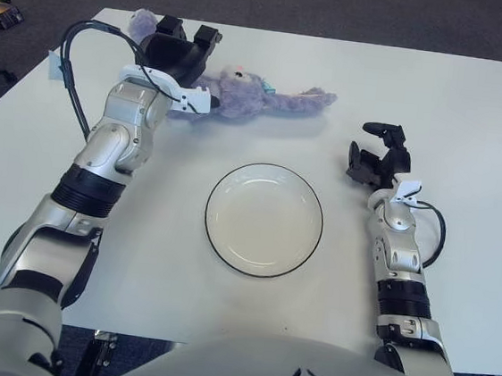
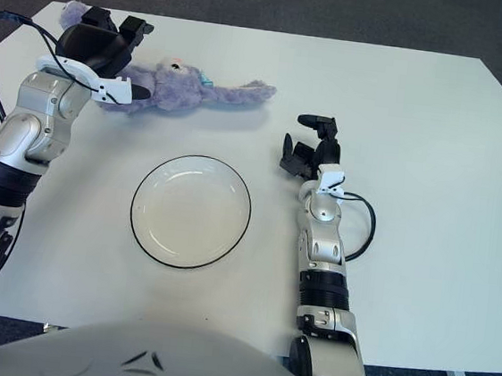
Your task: Put the doll into the plate.
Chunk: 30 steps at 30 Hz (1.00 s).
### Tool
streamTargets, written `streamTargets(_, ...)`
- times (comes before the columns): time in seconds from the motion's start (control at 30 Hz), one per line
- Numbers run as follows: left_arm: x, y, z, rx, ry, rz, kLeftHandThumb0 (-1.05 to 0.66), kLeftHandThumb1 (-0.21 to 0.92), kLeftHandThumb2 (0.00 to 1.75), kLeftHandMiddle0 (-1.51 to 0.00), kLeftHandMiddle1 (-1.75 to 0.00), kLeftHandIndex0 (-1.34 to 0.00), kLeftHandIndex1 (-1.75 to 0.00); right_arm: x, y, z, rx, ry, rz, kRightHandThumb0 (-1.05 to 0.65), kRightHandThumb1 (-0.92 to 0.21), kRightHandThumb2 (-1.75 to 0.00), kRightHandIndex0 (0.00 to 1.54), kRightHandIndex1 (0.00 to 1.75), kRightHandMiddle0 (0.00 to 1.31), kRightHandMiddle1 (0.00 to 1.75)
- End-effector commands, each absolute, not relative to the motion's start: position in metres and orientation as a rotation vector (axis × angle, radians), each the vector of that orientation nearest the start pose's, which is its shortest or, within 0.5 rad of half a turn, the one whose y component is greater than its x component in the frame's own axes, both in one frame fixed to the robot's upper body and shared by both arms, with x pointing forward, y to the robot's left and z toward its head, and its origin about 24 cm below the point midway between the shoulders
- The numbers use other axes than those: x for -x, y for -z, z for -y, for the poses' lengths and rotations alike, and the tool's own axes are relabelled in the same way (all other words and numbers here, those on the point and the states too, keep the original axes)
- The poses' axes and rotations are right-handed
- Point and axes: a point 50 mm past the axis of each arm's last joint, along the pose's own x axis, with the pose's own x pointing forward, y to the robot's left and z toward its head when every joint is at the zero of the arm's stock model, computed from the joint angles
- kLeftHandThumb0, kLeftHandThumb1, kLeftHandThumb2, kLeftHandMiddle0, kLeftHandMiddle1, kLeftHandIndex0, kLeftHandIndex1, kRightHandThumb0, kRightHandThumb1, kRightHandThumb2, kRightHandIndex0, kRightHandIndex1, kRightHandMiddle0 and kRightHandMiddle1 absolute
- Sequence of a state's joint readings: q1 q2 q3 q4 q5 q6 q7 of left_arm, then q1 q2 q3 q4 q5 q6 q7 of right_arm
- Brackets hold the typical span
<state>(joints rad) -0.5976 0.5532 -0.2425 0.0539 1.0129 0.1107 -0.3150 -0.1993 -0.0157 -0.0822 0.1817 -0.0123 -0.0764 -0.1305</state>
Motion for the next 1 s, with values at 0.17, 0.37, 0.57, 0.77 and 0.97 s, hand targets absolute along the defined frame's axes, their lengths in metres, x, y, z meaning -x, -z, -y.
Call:
streamTargets(0.17,-0.353,-0.182,-0.169,-1.644,0.136,0.222,-0.96,0.92,0.33,-0.02,-1.74,0.00,-0.61,-0.283,-0.034,0.161,0.002,0.159,-0.025,-0.44,-0.52,-1.01,1.25,1.75,0.11,1.41)
streamTargets(0.37,-0.359,-0.174,-0.173,-1.613,0.172,0.203,-1.03,0.92,0.31,-0.14,-1.75,0.00,-0.61,-0.283,-0.033,0.161,0.004,0.163,-0.025,-0.44,-0.52,-1.01,1.25,1.75,0.11,1.42)
streamTargets(0.57,-0.365,-0.169,-0.175,-1.611,0.217,0.180,-1.03,0.92,0.31,-0.27,-1.75,0.00,-0.56,-0.283,-0.033,0.160,0.005,0.164,-0.025,-0.44,-0.53,-1.01,1.24,1.75,0.12,1.42)
streamTargets(0.77,-0.371,-0.164,-0.181,-1.596,0.233,0.159,-1.03,0.92,0.29,-0.35,-1.75,0.00,-0.55,-0.283,-0.033,0.160,0.004,0.168,-0.026,-0.44,-0.53,-1.01,1.23,1.75,0.12,1.42)
streamTargets(0.97,-0.374,-0.164,-0.185,-1.593,0.231,0.160,-1.01,0.92,0.24,-0.32,-1.75,0.00,-0.54,-0.283,-0.033,0.160,-0.001,0.169,-0.029,-0.43,-0.53,-1.01,1.23,1.75,0.11,1.42)
